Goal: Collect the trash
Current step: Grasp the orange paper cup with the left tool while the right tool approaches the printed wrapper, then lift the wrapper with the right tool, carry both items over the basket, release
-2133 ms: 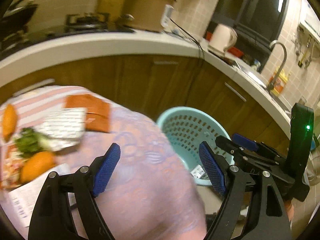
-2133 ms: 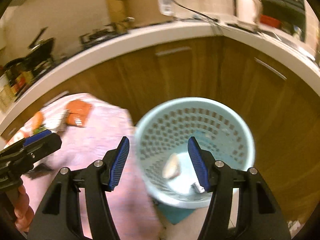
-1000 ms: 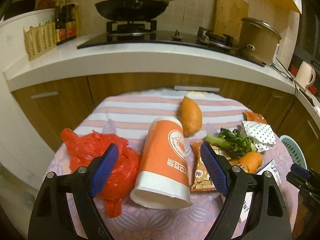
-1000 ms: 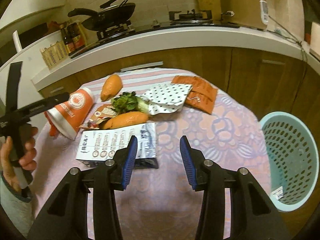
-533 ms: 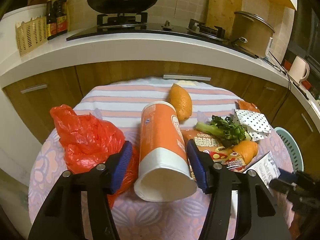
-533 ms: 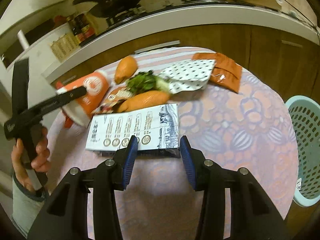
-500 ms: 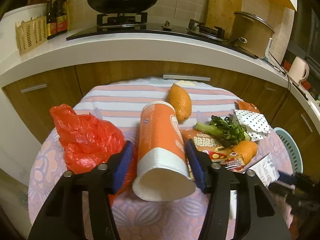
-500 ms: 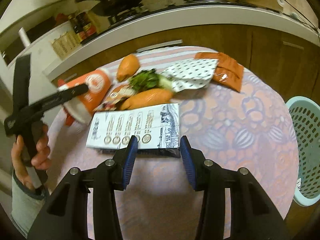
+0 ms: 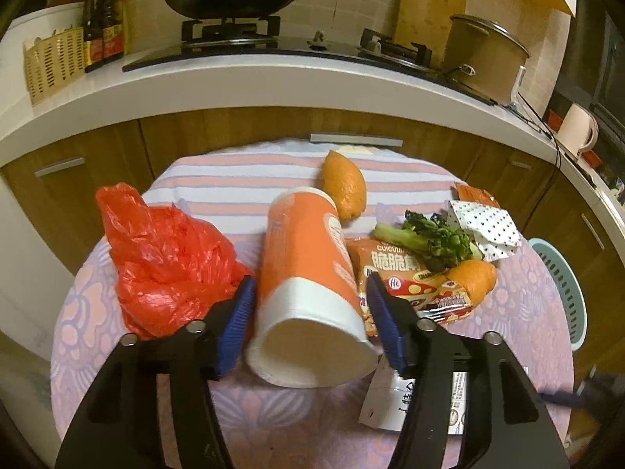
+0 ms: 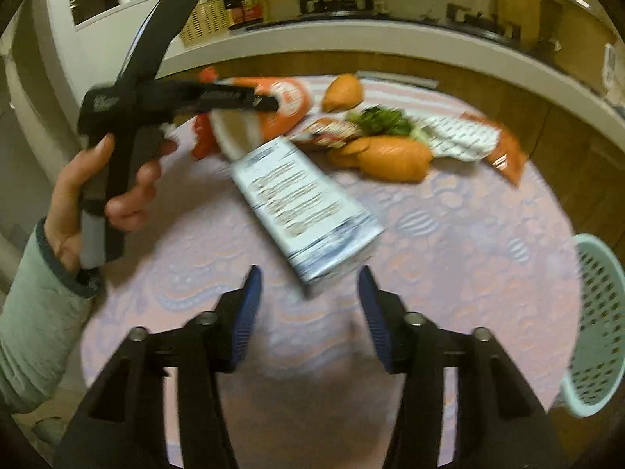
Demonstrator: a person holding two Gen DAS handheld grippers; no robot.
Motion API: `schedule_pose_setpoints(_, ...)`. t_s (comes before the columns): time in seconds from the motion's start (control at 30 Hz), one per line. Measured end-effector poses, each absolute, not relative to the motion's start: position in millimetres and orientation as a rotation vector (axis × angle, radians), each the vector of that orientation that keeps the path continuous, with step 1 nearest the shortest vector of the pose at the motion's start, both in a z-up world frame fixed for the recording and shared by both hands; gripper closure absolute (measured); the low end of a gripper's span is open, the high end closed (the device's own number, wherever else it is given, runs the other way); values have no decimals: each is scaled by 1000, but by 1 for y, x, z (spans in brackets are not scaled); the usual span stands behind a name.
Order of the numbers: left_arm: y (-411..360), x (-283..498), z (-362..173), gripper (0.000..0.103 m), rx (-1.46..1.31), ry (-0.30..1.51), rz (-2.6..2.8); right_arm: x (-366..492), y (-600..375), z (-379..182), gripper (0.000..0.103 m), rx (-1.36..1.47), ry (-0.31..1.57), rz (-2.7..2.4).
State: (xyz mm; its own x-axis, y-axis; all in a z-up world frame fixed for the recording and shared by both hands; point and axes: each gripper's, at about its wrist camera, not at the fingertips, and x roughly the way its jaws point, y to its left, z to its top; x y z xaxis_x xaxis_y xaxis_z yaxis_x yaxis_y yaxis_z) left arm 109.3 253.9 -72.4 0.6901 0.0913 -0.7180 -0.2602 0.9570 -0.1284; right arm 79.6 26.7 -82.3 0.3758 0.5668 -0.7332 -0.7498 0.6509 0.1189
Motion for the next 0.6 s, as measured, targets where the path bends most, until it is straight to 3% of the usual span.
schedule_pose_setpoints(0.17,250,113,-76,39,-208,786,206,108,43,-80,24,-251,824,926)
schedule_pose_setpoints(0.23,252,114,-77,47,-211,788,210,114,51,-86,19,-271,833,954)
schedule_pose_setpoints(0.33,254,115,-79,56,-220,791,210,117,64,-96,18,-298,855,988)
schedule_pose_setpoints(0.57,254,105,-70,59,-239,756,188,116,82,-105,19,-343,845,1009)
schedule_pose_setpoints(0.6,253,103,-66,59,-239,747,184,116,83,-106,25,-347,850,1008)
